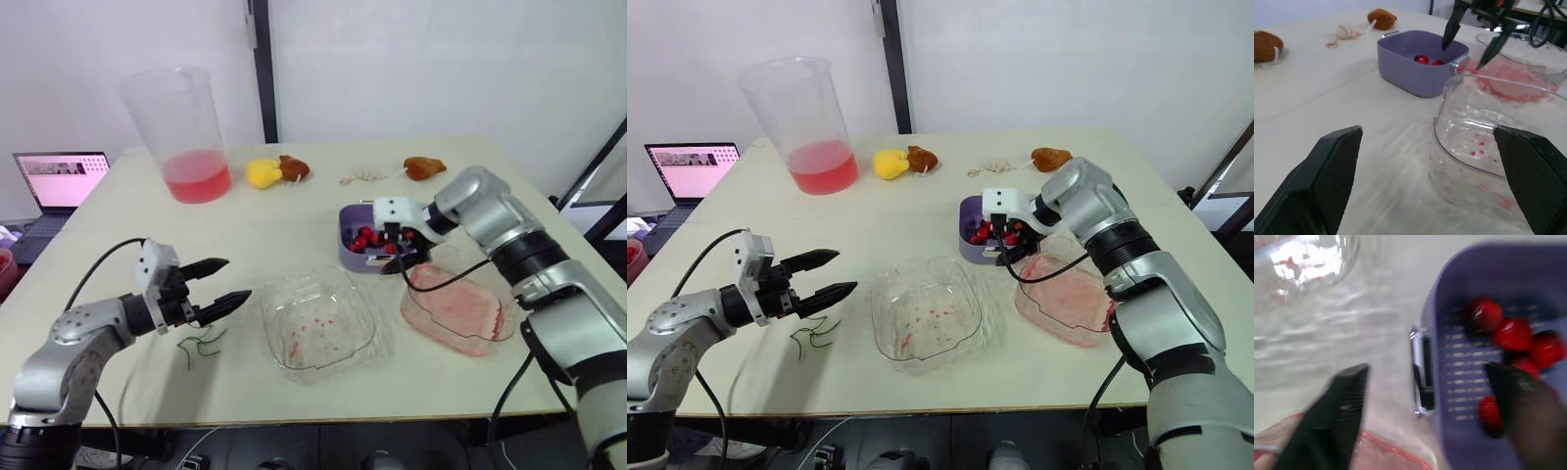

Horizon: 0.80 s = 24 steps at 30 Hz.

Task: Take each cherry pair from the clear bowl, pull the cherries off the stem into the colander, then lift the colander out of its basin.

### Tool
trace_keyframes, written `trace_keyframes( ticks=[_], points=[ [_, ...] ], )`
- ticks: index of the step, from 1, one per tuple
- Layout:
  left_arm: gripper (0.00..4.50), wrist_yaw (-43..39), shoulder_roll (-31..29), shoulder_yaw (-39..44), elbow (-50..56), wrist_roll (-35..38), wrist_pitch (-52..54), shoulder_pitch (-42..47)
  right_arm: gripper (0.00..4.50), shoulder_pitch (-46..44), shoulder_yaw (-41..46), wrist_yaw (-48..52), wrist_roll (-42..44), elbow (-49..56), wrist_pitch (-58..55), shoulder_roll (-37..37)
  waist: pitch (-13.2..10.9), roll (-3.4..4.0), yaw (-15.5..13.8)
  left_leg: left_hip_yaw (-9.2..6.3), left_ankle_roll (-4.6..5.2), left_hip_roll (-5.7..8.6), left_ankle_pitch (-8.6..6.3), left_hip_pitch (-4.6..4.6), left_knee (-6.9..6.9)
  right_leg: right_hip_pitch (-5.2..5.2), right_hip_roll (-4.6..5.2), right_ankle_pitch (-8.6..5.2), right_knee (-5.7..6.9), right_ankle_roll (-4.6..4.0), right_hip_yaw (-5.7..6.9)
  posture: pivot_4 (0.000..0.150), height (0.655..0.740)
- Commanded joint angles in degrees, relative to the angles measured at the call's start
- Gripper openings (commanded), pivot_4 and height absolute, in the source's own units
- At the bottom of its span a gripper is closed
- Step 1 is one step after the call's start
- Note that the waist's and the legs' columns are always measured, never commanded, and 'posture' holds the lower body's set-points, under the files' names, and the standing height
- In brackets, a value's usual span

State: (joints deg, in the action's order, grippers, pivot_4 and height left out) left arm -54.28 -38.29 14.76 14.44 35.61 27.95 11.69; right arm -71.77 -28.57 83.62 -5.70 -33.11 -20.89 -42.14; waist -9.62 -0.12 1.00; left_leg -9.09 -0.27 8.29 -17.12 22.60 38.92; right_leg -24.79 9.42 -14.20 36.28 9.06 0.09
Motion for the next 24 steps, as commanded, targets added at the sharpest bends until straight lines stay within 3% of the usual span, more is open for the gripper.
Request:
trace_keyframes(
  ticks=[1,5,10,16,24],
  points=[
    [4.5,-1.05,-1.66,0.17,-1.44,0.03,-0.59,1.99,4.48,-2.26,8.4,3.01,3.94,8.1,-6.25,-6.24,0.0,0.0,-0.34,0.0,0.0,0.0,0.0,0.01,0.0,0.0,0.0,0.0,-0.01,0.0,0.0,0.15,0.74],
    [4.5,-2.54,-3.17,-2.26,-3.8,-1.46,-0.38,4.04,4.48,3.13,20.9,3.39,13.12,17.13,-18.52,-13.65,0.0,0.0,-0.76,-0.11,0.0,0.03,0.0,0.07,0.04,0.08,-0.01,0.0,-0.07,0.0,0.05,0.15,0.74],
    [4.5,-2.02,-4.69,-3.2,-7.05,-3.32,-0.43,6.86,4.48,22.75,42.27,-3.5,19.9,29.36,-23.86,-20.97,0.02,0.01,-1.66,-0.07,0.01,0.02,-0.01,0.02,0.05,0.11,0.0,0.0,-0.06,-0.01,0.04,0.15,0.74],
    [4.5,-4.0,-6.58,-4.38,-11.68,-6.52,-3.76,8.37,4.48,49.46,66.54,-10.58,22.07,39.35,-20.02,-17.31,0.07,0.12,-1.71,0.13,0.01,-0.01,-0.01,-0.05,0.0,0.06,0.04,0.0,0.02,0.0,-0.04,0.15,0.74],
    [4.5,-6.41,-7.74,-2.71,-15.97,-7.03,-5.64,7.41,4.48,72.12,81.26,-15.41,24.79,47.57,-14.12,-9.24,0.08,0.15,-1.66,0.16,0.03,-0.02,-0.02,-0.16,0.04,0.2,0.03,0.0,0.01,0.0,-0.06,0.15,0.74]
  ],
)
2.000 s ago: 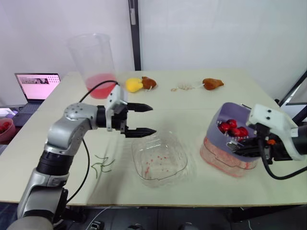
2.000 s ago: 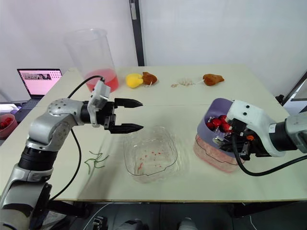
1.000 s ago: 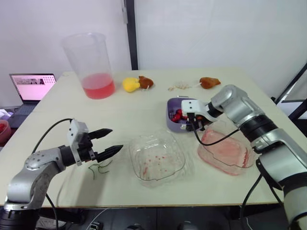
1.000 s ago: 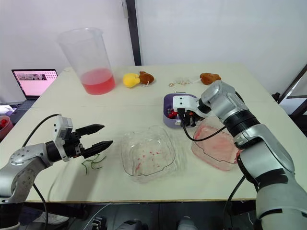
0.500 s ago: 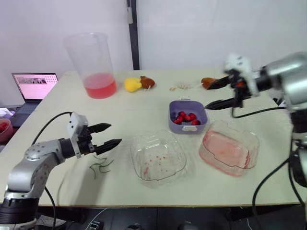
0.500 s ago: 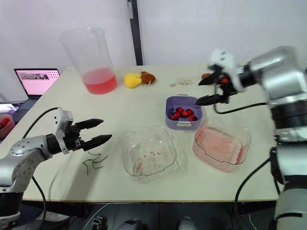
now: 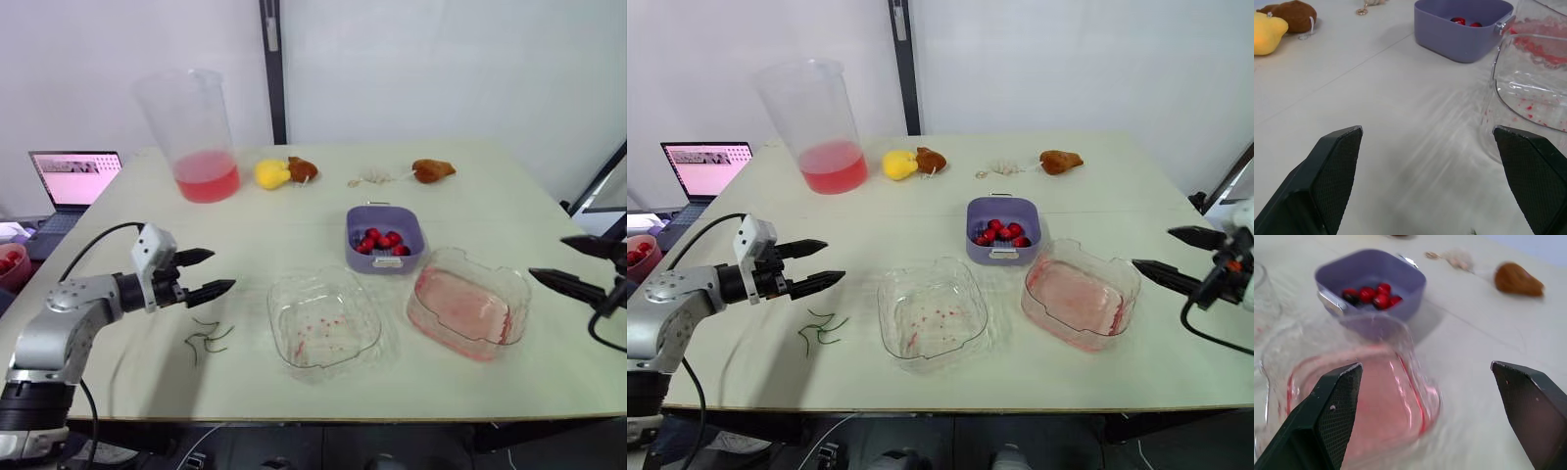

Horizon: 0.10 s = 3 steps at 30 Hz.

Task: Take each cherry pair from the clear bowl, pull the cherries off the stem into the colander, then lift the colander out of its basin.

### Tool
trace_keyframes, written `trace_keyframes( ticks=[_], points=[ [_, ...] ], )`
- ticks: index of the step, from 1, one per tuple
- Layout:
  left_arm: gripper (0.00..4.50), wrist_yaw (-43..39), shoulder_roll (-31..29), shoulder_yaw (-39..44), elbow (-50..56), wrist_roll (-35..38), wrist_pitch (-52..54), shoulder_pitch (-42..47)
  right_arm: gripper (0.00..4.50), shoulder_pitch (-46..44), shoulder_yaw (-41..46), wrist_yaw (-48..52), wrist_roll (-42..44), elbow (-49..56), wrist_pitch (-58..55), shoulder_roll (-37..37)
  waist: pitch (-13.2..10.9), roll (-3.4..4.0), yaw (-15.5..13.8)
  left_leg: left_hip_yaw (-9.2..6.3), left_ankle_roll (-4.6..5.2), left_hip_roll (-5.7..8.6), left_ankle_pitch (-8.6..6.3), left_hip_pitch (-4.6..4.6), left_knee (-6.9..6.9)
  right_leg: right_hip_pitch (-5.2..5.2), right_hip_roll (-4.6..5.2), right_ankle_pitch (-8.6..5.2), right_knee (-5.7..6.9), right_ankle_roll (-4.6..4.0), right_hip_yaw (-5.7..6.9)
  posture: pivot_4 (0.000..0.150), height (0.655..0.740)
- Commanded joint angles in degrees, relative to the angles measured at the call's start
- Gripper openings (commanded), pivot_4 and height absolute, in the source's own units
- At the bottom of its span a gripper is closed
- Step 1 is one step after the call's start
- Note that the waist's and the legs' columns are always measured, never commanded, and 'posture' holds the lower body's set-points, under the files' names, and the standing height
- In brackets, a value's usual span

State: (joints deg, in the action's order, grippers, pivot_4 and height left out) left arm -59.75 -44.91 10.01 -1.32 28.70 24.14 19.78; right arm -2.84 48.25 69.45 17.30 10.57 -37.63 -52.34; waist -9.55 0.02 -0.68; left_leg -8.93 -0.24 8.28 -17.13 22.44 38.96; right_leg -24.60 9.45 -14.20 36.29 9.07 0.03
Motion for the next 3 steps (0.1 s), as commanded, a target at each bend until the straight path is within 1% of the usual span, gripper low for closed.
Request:
trace_keyframes(
  ticks=[1,3],
  points=[
    [4.5,-1.2,-1.25,2.28,-0.58,-0.16,-2.14,-1.1,4.48,4.78,4.95,-1.74,2.3,4.82,3.03,1.56,0.0,0.01,0.07,0.0,0.0,0.0,0.0,-0.01,0.0,0.0,0.0,0.0,-0.01,0.0,-0.01,0.15,0.74],
    [4.5,-1.82,-1.51,2.85,-1.59,-0.15,-3.18,-1.52,4.48,7.14,5.42,-3.22,2.85,5.62,4.28,2.58,0.01,0.01,0.13,0.01,0.01,-0.01,0.0,-0.04,-0.01,0.03,-0.01,0.0,-0.01,0.0,-0.01,0.15,0.74]
  ],
)
